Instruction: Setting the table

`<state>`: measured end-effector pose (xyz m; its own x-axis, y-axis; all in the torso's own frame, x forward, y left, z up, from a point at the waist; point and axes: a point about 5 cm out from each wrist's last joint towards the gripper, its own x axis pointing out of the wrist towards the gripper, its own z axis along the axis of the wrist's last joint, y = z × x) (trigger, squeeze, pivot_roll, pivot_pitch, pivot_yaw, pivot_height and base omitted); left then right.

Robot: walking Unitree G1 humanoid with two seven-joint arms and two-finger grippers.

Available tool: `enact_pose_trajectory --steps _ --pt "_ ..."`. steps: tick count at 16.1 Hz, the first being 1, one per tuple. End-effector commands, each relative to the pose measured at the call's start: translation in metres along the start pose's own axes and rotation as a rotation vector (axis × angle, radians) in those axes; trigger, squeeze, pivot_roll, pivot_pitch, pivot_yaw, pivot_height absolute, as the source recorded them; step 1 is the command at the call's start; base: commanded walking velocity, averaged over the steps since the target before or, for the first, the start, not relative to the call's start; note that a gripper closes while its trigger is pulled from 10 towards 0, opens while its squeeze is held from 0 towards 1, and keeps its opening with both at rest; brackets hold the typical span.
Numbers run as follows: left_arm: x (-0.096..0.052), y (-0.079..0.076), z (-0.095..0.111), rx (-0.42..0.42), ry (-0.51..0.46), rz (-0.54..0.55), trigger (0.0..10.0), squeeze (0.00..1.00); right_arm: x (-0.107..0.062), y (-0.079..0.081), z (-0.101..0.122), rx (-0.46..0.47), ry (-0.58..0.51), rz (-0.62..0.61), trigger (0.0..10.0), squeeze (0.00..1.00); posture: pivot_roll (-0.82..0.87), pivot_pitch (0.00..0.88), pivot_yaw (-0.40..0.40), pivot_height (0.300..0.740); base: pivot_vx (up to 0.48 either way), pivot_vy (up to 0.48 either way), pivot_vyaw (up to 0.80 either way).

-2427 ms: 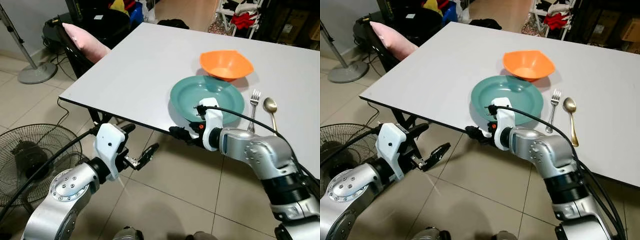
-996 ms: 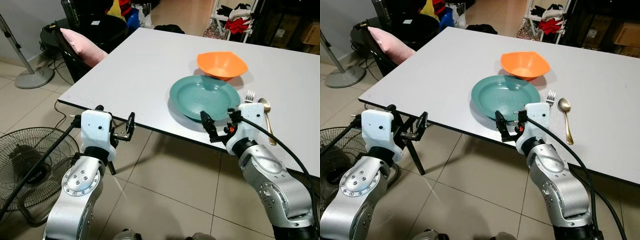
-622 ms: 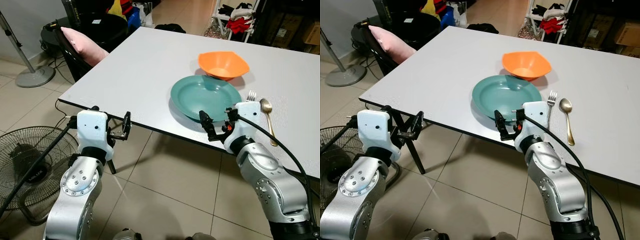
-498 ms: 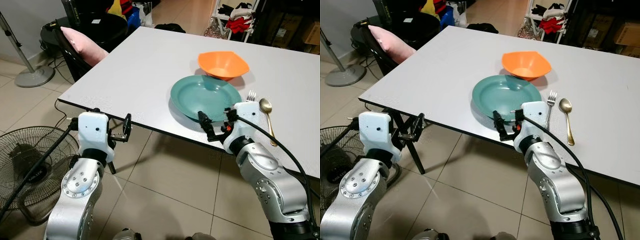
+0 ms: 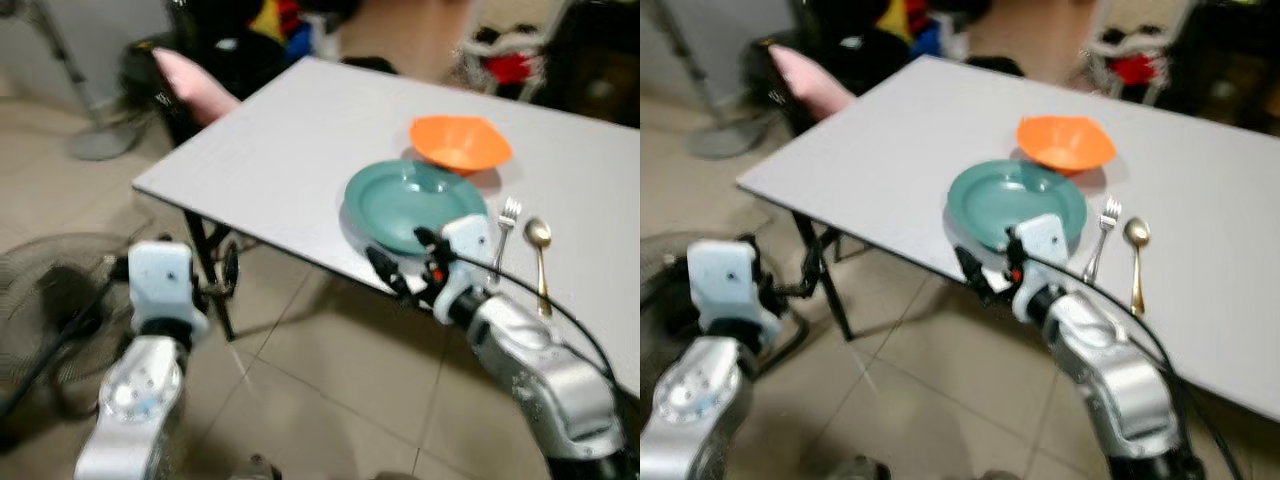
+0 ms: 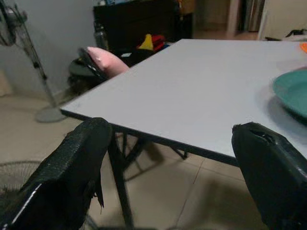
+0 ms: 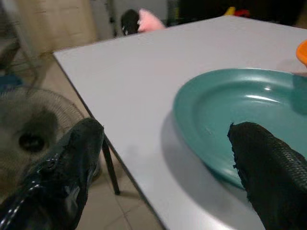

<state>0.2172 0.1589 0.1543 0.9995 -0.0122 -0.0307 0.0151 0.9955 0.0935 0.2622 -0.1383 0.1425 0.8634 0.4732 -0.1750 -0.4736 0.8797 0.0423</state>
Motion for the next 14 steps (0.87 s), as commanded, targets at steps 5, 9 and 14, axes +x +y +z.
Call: enact_pose_trajectory --steps 5,9,14 --pt "-0.012 0.007 0.002 0.035 0.019 0.062 10.0 0.00 -0.001 0.006 -0.001 0.049 -0.022 0.052 10.0 0.00 -0.11 0.052 0.030 0.740 0.000 0.096 0.58" --pt "-0.010 0.011 0.008 0.046 -0.004 0.062 10.0 0.00 0.000 0.006 -0.007 0.136 -0.011 -0.002 10.0 0.00 -0.10 0.051 0.036 0.740 0.000 0.480 0.00" --pt "-0.002 0.010 0.013 0.049 -0.026 0.050 10.0 0.00 0.002 -0.001 -0.006 0.005 -0.038 -0.116 10.0 0.00 -0.11 0.049 0.057 0.740 0.000 0.480 0.00"
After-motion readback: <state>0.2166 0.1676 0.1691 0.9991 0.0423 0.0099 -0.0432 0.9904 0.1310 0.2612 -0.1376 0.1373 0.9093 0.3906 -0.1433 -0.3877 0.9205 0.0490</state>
